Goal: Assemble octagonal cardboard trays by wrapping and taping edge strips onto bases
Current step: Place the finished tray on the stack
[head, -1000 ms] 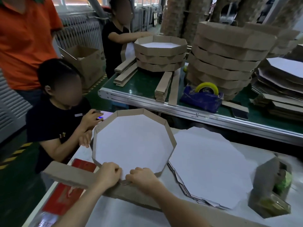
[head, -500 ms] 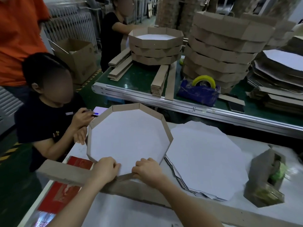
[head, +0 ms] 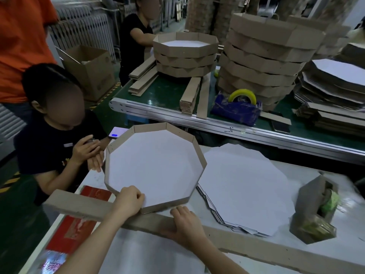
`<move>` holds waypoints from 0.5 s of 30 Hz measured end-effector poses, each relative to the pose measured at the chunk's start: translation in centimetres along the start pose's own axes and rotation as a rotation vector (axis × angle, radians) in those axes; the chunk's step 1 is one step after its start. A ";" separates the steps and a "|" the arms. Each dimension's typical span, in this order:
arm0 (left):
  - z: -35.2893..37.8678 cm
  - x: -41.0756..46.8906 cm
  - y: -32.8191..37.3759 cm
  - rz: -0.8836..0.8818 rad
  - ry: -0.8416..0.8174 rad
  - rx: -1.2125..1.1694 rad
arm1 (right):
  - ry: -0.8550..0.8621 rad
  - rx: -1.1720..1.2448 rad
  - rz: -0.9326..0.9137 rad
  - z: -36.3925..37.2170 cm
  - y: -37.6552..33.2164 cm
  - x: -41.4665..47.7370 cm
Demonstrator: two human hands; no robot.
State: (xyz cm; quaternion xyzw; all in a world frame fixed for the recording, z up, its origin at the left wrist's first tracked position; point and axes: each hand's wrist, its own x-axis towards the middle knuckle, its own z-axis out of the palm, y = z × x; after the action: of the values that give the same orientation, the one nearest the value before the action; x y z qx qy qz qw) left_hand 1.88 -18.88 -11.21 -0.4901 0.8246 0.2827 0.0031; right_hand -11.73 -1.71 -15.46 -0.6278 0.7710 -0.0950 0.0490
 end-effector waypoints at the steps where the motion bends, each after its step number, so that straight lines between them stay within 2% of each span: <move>1: 0.0 -0.1 0.2 -0.001 -0.002 0.031 | -0.165 0.062 0.072 0.1 -0.1 0.1; 2: 0.0 -0.2 0.4 -0.004 -0.005 0.077 | -0.316 0.102 0.108 0.3 -0.2 0.1; 4: 0.1 -0.5 1.0 -0.010 -0.005 0.179 | -0.428 0.058 0.104 0.7 -0.3 0.2; 11: 1.6 -0.6 1.7 0.052 0.007 0.162 | -0.426 -0.058 0.179 1.1 -1.5 -0.1; 14: 2.2 -1.0 2.2 0.124 0.115 0.328 | -0.436 -0.045 0.177 1.5 -1.8 -0.3; 15: 2.3 -1.1 2.4 0.188 0.081 0.331 | -0.440 -0.045 0.176 1.6 -1.9 -0.4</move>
State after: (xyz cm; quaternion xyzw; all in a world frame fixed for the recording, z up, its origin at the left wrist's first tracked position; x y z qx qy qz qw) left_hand -0.07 -16.04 -11.76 -0.4148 0.9013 0.1224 0.0243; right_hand -9.49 -1.78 -16.61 -0.5647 0.7954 0.0662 0.2099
